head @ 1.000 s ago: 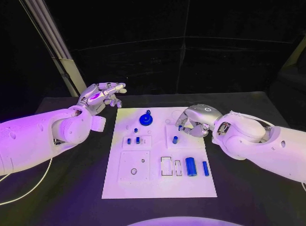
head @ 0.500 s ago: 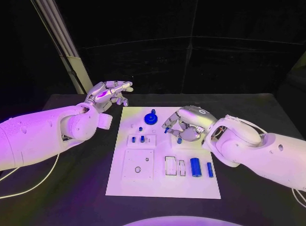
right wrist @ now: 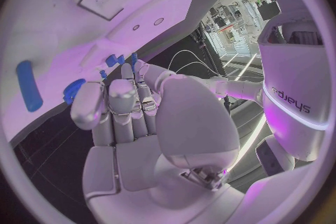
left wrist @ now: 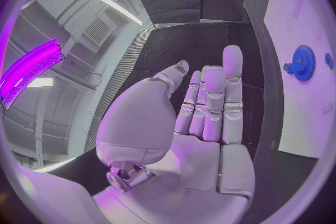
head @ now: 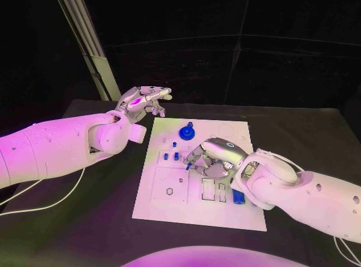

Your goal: Assemble the parts on the task board

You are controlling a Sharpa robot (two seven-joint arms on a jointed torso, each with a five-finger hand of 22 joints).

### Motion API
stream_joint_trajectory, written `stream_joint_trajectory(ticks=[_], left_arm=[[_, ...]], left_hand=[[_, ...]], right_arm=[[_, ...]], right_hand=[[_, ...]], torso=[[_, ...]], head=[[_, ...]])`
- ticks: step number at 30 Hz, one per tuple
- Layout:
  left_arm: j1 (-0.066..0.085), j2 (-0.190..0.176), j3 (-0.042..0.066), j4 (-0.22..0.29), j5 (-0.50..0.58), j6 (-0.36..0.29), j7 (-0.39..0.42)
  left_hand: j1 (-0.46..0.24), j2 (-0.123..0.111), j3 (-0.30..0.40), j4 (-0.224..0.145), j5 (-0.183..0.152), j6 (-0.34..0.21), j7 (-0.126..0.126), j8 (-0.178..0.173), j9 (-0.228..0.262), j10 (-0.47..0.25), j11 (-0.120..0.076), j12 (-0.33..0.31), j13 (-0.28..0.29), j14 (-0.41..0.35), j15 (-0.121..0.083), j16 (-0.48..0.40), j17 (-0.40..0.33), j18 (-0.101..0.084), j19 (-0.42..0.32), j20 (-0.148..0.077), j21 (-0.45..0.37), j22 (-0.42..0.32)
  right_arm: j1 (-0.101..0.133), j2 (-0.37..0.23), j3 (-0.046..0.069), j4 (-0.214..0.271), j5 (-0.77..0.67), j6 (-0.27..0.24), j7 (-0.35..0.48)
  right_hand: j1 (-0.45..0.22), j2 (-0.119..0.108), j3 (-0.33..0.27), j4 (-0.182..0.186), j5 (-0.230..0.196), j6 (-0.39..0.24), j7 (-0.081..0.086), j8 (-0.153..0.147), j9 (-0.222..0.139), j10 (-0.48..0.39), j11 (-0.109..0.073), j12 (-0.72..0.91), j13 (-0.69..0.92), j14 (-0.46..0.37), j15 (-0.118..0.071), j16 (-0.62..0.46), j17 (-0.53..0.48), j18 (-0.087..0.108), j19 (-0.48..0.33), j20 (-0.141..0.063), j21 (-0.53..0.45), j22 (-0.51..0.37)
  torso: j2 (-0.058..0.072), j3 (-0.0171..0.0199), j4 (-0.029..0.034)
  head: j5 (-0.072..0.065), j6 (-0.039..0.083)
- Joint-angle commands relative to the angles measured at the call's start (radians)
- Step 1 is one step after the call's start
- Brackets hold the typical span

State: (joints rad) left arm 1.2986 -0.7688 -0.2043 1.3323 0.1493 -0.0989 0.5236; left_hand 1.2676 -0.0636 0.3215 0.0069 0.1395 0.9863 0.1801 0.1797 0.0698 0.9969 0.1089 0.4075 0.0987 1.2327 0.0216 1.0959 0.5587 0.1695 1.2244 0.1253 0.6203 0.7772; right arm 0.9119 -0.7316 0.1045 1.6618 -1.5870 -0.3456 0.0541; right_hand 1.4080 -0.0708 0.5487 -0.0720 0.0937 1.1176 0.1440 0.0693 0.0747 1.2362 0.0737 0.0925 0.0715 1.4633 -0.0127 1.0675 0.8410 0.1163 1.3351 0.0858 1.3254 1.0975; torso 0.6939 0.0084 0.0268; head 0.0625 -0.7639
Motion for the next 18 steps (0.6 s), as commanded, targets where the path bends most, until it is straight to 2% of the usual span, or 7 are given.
stream_joint_trajectory(ticks=[1, 9, 12, 18], left_arm=[[0.002, 0.003, 0.001, 0.0, 0.004, 0.008, 0.011], [0.002, 0.006, 0.001, -0.002, 0.004, 0.008, 0.009], [0.002, 0.007, 0.001, -0.002, 0.004, 0.01, 0.008], [0.002, 0.007, 0.001, -0.003, 0.004, 0.01, 0.007]], left_hand=[[0.001, 0.004, -0.007, -0.002, 0.002, -0.001, 0.0, 0.006, 0.0, -0.003, -0.001, 0.003, 0.001, -0.008, 0.002, -0.005, -0.002, 0.014, -0.004, -0.002, -0.004, -0.002], [0.001, 0.004, -0.007, -0.002, 0.002, -0.001, 0.0, 0.006, 0.0, -0.003, -0.001, 0.003, 0.001, -0.008, 0.002, -0.005, -0.002, 0.014, -0.004, -0.002, -0.004, -0.002], [0.002, 0.004, -0.007, -0.002, 0.002, -0.002, 0.0, 0.006, 0.0, -0.004, -0.001, 0.004, 0.001, -0.009, 0.002, -0.006, -0.004, 0.014, -0.003, -0.002, -0.005, -0.002], [0.003, 0.005, -0.008, -0.002, 0.003, -0.003, 0.0, 0.006, -0.001, -0.005, -0.001, 0.005, 0.001, -0.009, 0.002, -0.006, -0.004, 0.013, -0.003, -0.002, -0.006, -0.003]], right_arm=[[-0.009, 0.015, 0.0, -0.011, -0.056, 0.036, -0.005], [-0.028, 0.054, 0.0, -0.036, -0.102, 0.056, -0.042], [-0.034, 0.067, 0.0, -0.043, -0.119, 0.061, -0.053], [-0.038, 0.079, 0.0, -0.051, -0.132, 0.075, -0.068]], right_hand=[[-0.001, -0.008, 0.005, -0.002, 0.006, -0.002, 0.009, -0.003, 0.0, -0.001, 0.003, -0.002, 0.0, 0.013, 0.001, 0.008, 0.005, -0.021, 0.006, 0.005, 0.005, 0.004], [-0.005, -0.01, 0.003, -0.001, 0.006, -0.003, 0.01, -0.003, 0.0, -0.001, 0.004, -0.002, 0.001, 0.014, 0.002, 0.01, 0.005, -0.021, 0.007, 0.006, 0.007, 0.006], [-0.005, -0.01, 0.003, -0.001, 0.006, -0.003, 0.01, -0.003, 0.0, -0.001, 0.004, -0.002, 0.001, 0.014, 0.002, 0.011, 0.005, -0.021, 0.007, 0.006, 0.007, 0.006], [-0.008, -0.012, 0.001, 0.0, 0.005, -0.004, 0.01, -0.003, -0.001, -0.002, 0.004, -0.003, 0.001, 0.014, 0.002, 0.012, 0.005, -0.021, 0.007, 0.007, 0.008, 0.007]], torso=[[0.0, 0.0011, -0.0016], [-0.001, 0.0017, -0.0034], [0.0, 0.0021, -0.0021], [-0.001, 0.0025, -0.0022]], head=[[0.009, -0.006], [0.019, -0.017], [0.024, -0.019], [0.025, -0.022]])
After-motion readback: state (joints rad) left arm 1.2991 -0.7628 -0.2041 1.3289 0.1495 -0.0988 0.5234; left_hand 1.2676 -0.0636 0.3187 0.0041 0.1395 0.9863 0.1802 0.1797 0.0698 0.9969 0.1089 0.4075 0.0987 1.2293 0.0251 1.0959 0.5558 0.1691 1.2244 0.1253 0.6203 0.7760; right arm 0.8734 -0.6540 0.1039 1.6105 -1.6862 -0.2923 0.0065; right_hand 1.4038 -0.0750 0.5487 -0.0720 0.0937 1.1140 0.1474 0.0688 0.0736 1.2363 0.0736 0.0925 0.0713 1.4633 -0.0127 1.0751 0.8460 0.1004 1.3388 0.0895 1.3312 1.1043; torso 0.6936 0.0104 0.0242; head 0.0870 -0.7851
